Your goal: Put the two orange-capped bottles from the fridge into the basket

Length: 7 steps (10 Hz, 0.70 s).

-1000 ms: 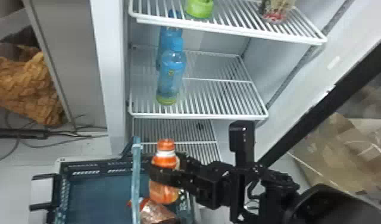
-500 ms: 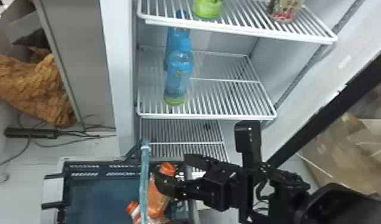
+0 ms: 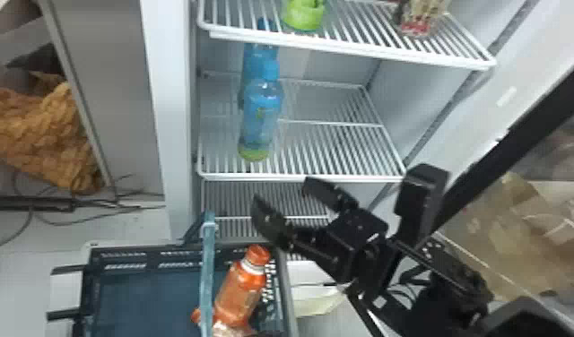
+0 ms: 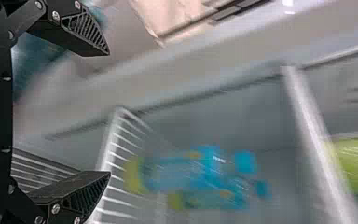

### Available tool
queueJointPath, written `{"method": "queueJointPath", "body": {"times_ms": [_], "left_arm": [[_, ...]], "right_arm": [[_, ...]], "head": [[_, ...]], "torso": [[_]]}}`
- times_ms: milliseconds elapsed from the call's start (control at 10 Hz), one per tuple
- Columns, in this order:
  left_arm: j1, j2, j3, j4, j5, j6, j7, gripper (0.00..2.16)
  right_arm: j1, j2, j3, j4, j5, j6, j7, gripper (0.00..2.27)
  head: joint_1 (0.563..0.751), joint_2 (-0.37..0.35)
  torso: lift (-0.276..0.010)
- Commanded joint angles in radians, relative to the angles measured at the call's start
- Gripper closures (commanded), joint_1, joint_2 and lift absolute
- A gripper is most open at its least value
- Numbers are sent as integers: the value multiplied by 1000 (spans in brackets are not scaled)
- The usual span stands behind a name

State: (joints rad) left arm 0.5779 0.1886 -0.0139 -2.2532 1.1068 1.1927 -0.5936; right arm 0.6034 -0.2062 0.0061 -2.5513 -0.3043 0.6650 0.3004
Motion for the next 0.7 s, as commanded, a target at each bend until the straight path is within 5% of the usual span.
{"method": "queueJointPath", "body": {"times_ms": [0, 200, 600], "left_arm": [[1, 0, 0, -1, 0, -2, 0, 1200], [1, 0, 0, -1, 0, -2, 0, 1200], [1, 0, 0, 1, 0, -2, 0, 1200]], "right_arm": [[69, 7, 0, 25, 19, -292, -49, 168], [130, 14, 0, 69, 51, -596, -135, 168], [206, 54, -64, 106, 169, -795, -214, 159]], "head": [[695, -287], [695, -345], [695, -350]], "torso": [[-235], [-235], [-235]]}}
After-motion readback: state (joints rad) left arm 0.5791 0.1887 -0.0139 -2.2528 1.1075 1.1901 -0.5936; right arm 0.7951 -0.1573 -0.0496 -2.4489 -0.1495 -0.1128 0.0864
